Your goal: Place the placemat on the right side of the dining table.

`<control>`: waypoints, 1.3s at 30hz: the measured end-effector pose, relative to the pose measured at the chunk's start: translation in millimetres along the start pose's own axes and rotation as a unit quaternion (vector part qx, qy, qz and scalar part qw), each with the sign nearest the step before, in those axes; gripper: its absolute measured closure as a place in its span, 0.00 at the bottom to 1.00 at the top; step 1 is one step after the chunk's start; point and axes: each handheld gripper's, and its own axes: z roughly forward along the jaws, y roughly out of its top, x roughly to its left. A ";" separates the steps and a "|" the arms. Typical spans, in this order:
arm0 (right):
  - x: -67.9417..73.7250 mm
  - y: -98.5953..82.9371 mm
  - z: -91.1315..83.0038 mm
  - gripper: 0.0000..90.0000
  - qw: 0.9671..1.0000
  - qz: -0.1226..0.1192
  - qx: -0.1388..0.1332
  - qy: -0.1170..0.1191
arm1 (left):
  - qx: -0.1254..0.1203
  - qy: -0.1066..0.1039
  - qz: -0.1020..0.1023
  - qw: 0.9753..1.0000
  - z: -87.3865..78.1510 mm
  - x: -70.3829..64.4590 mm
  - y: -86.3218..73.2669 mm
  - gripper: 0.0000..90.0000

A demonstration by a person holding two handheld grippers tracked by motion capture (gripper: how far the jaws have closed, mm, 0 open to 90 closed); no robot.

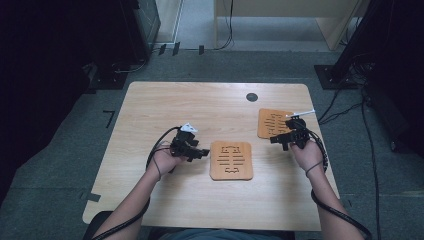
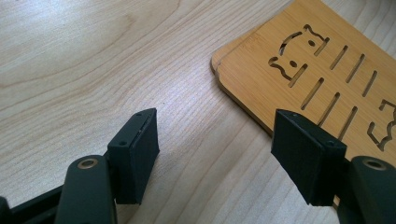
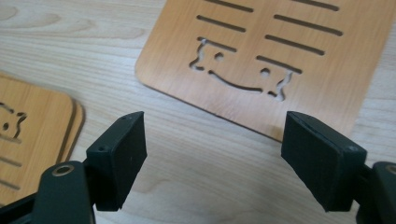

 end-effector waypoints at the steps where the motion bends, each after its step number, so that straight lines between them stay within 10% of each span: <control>1: 1.2 -1.4 -0.2 0.24 1.000 -0.005 0.000 0.001 | 0.000 0.000 0.000 1.000 0.0 0.0 0.0 0.34; 39: 45.8 -23.5 6.0 0.24 0.998 -0.049 -0.003 0.036 | 0.000 0.005 0.000 1.000 2.5 1.7 0.9 0.34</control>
